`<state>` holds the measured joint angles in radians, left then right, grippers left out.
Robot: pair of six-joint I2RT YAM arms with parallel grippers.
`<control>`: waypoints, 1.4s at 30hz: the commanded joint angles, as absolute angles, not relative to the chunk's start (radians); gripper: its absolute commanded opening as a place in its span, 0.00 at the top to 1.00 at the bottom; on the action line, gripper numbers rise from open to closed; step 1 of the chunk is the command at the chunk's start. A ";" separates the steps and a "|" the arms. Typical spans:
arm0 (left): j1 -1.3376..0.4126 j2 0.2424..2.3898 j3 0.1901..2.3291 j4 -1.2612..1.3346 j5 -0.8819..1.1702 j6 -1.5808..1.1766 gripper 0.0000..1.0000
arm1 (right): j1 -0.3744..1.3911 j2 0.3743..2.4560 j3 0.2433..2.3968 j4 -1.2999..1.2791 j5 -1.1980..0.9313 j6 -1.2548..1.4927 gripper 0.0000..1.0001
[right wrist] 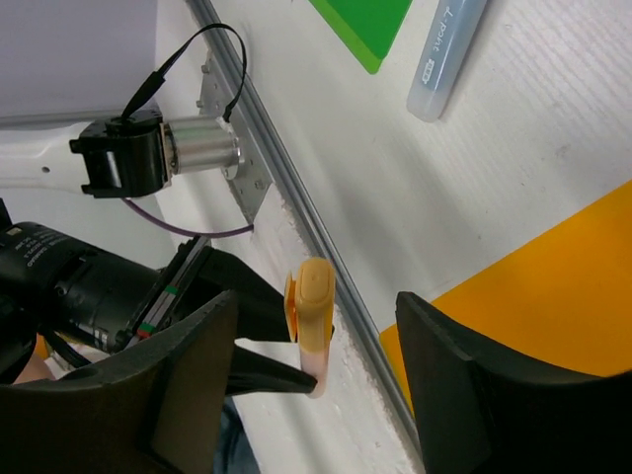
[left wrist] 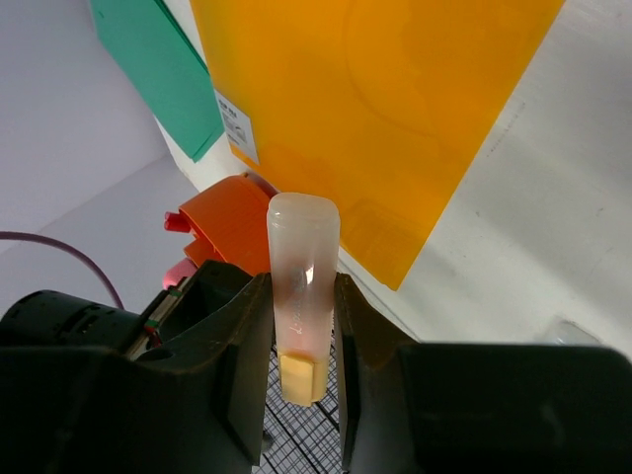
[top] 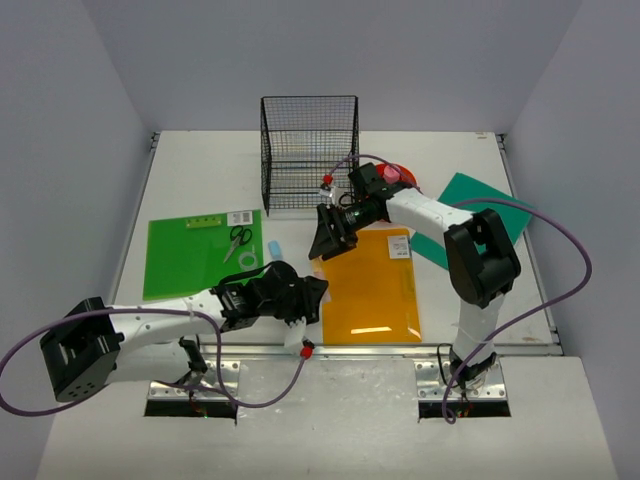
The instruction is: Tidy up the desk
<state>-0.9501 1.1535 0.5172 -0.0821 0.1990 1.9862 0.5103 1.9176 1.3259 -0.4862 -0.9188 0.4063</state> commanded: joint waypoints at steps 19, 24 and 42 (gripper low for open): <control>-0.963 0.981 0.493 -0.057 0.288 2.294 0.00 | 0.352 1.815 1.496 -0.555 -0.897 0.320 1.00; -0.968 0.933 0.576 -0.054 0.250 1.927 0.00 | 0.158 1.729 1.588 -0.457 -0.805 0.322 1.00; -0.637 1.405 1.418 -0.498 0.254 0.094 0.00 | 0.021 1.728 1.487 0.288 -0.407 0.338 1.00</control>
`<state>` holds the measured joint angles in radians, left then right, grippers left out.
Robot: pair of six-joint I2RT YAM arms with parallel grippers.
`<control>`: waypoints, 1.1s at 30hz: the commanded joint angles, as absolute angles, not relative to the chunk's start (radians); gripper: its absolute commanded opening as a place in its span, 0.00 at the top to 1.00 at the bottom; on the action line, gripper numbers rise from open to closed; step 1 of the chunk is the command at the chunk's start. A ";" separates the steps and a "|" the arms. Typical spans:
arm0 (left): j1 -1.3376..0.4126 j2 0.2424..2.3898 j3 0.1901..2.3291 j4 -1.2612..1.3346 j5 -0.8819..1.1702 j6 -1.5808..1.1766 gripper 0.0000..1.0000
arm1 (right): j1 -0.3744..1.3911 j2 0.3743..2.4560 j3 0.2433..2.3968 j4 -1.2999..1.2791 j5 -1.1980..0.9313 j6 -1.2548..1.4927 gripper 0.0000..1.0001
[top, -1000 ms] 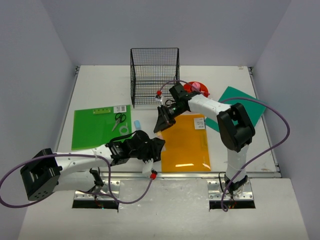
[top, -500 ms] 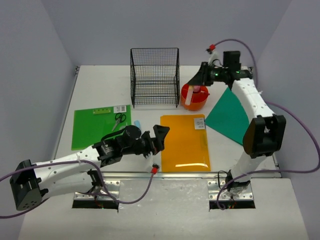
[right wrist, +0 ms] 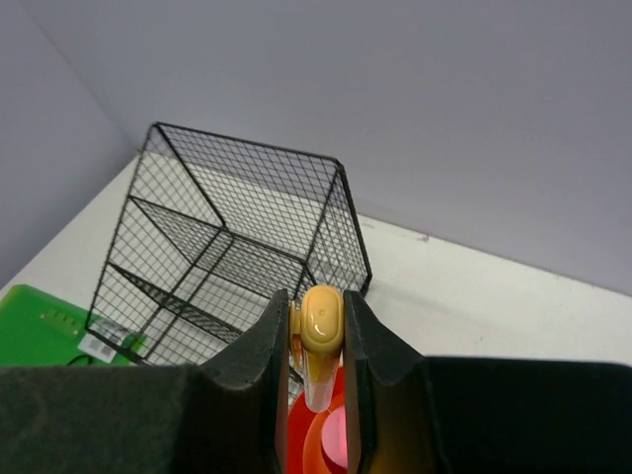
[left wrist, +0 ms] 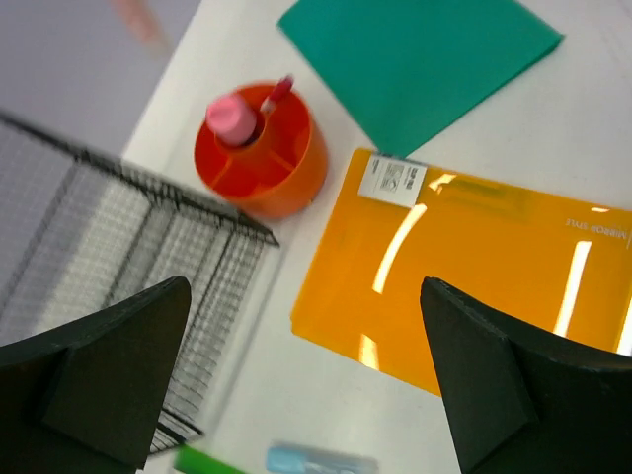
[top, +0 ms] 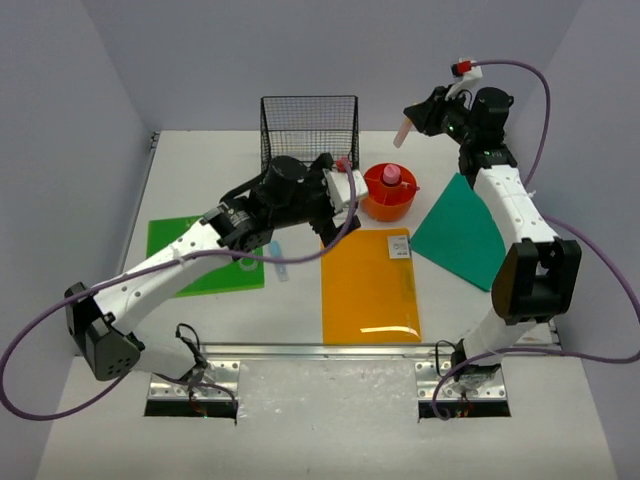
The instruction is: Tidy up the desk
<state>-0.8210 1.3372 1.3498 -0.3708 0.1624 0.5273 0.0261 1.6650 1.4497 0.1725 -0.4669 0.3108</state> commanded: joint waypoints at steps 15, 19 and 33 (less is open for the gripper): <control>-0.505 1.400 1.285 -0.451 0.357 -0.097 0.00 | 0.042 1.906 1.524 0.350 -0.468 0.338 1.00; -0.506 1.396 1.270 -0.441 0.357 -0.098 0.00 | 0.070 1.952 1.550 0.339 -0.479 0.325 1.00; -0.500 1.370 1.241 -0.429 0.351 -0.080 0.00 | 0.152 1.987 1.545 0.319 -0.443 0.132 1.00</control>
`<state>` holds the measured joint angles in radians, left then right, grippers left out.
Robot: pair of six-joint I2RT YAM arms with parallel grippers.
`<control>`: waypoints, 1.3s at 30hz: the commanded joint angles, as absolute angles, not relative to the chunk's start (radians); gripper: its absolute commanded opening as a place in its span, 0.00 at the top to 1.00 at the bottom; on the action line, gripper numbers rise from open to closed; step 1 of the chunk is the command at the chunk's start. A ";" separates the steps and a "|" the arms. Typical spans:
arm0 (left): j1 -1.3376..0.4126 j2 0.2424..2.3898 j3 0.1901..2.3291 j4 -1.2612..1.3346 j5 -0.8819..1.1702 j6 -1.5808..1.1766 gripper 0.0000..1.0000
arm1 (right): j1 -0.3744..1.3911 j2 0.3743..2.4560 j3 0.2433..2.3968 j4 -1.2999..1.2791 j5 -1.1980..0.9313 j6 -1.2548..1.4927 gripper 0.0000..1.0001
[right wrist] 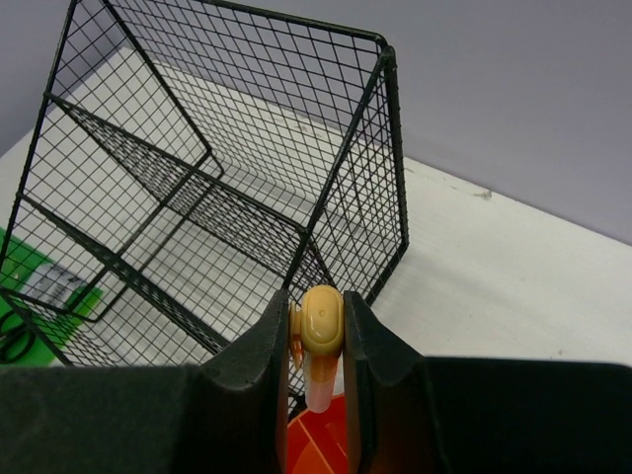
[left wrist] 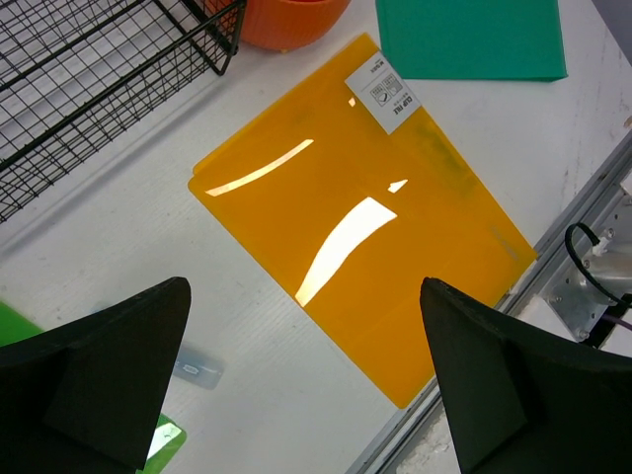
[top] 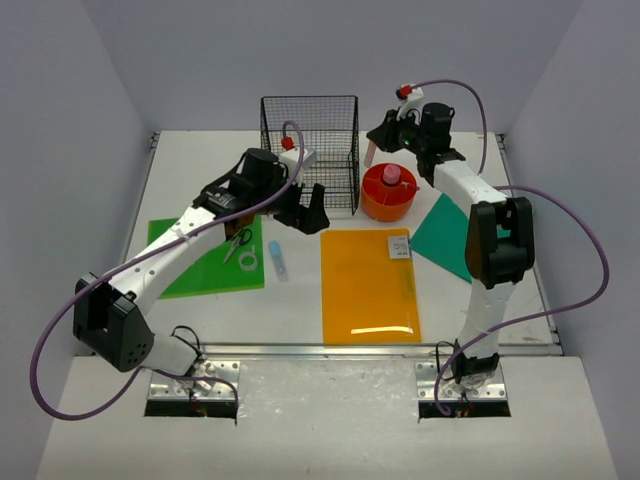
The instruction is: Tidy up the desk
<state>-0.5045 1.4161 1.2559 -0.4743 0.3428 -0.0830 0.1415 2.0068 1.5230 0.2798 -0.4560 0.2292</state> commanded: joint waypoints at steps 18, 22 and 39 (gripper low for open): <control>-0.495 1.370 1.224 -0.417 0.347 -0.071 0.00 | 0.155 1.961 1.506 0.241 -0.453 0.047 1.00; -0.497 1.359 1.212 -0.414 0.337 -0.065 0.00 | 0.155 1.959 1.507 0.226 -0.449 0.038 1.00; -0.495 1.329 1.083 -0.419 -0.045 -0.257 0.00 | 0.153 1.909 1.569 0.180 -0.441 0.065 0.20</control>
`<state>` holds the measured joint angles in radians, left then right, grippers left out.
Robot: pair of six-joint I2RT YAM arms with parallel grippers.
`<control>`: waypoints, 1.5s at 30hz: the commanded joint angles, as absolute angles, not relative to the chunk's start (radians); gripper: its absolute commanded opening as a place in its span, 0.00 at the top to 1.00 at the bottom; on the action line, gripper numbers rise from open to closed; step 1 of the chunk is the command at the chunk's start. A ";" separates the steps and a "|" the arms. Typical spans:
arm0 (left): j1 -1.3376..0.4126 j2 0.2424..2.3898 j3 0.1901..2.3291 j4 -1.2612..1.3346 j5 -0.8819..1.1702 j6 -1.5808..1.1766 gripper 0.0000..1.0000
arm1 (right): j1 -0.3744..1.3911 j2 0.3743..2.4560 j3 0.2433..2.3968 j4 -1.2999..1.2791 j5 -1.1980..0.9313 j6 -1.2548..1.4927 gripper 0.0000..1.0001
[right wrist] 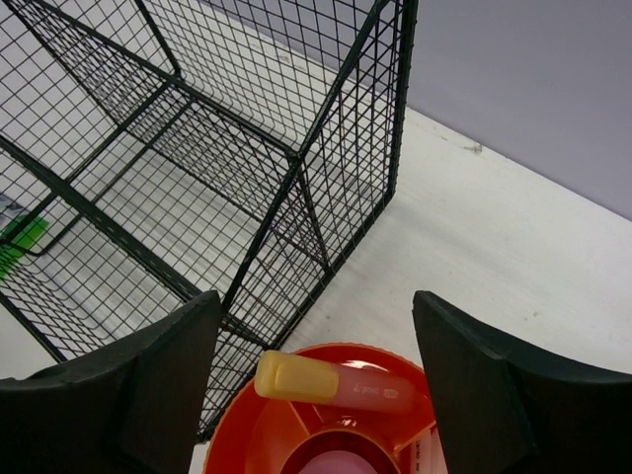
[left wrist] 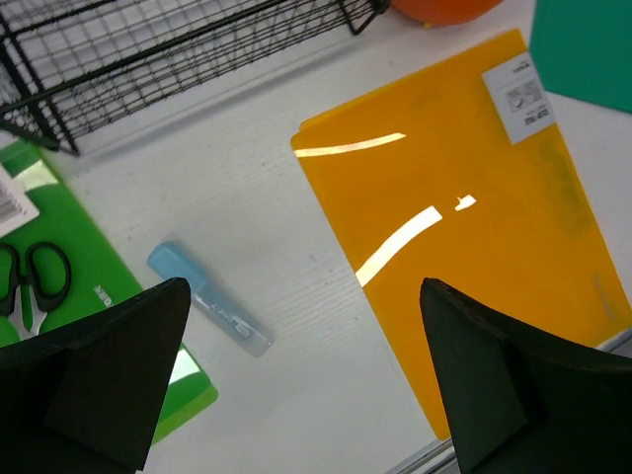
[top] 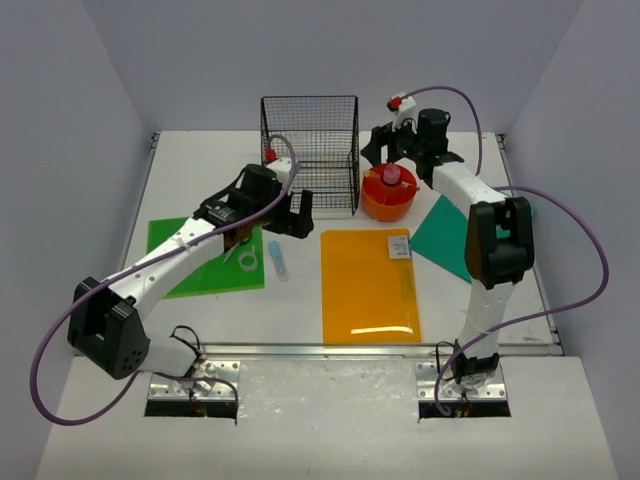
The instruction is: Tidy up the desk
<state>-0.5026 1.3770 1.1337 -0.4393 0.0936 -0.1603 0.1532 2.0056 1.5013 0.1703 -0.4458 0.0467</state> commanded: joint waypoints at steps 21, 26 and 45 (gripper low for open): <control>-0.480 1.711 1.081 -0.450 -0.218 -0.406 0.25 | 0.155 1.655 1.539 0.076 -0.499 0.193 0.13; -0.482 1.789 1.094 -0.453 -0.203 -0.407 0.30 | 0.153 1.637 1.534 0.062 -0.510 0.201 0.12; -0.591 1.428 0.988 -0.178 0.075 -0.189 1.00 | 0.168 1.635 1.431 -0.107 -0.620 0.476 0.14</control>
<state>-0.5538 1.6738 0.9973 -0.3615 -0.0160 -0.2766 0.1544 1.6746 1.4788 -0.0422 -0.5631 0.3355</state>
